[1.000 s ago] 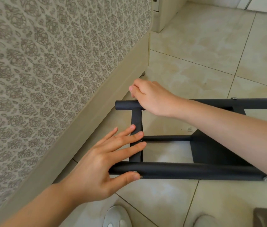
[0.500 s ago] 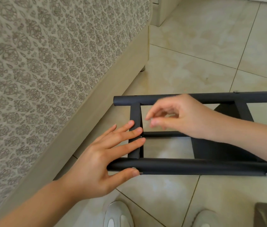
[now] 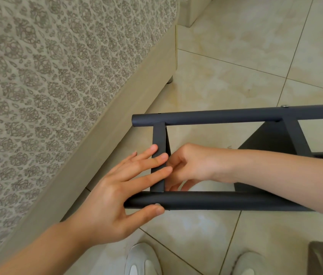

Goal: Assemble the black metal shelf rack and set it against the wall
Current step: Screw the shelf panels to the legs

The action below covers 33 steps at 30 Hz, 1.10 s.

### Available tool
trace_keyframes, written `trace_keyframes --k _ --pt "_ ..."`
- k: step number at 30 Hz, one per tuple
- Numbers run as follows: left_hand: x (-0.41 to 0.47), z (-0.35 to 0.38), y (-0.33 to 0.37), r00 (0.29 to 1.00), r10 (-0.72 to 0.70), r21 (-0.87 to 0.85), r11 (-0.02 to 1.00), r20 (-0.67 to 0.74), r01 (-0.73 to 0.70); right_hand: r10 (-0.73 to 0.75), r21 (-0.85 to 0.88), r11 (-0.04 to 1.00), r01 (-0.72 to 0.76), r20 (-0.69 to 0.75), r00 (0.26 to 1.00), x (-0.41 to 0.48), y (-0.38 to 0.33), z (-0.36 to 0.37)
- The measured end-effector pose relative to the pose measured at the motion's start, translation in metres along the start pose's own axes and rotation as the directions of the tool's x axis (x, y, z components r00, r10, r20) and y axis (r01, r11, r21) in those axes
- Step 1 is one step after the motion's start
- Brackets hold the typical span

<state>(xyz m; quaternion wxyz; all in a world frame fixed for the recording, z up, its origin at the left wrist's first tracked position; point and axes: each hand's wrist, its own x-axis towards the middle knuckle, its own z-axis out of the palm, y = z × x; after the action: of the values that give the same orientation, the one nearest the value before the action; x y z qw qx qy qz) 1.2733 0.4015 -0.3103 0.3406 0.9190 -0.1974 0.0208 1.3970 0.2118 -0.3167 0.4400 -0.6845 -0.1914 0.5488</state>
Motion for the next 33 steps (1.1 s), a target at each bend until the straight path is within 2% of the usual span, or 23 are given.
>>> trace_keyframes --k 4,15,33 --pt "-0.0001 0.0006 -0.0008 1.0 -0.004 -0.007 1.0 0.0 0.004 0.027 0.08 0.996 -0.03 0.043 0.999 0.0031 0.0 0.0012" --pt "0.0005 0.0025 -0.0003 1.0 -0.005 -0.025 1.0 -0.001 0.005 0.005 0.133 0.991 -0.015 0.076 0.997 0.0039 0.0038 -0.003" --pt "0.0004 0.0016 0.0001 1.0 0.005 -0.022 1.0 0.003 -0.005 0.13 0.189 0.965 -0.179 0.245 0.961 0.0098 0.008 -0.0036"
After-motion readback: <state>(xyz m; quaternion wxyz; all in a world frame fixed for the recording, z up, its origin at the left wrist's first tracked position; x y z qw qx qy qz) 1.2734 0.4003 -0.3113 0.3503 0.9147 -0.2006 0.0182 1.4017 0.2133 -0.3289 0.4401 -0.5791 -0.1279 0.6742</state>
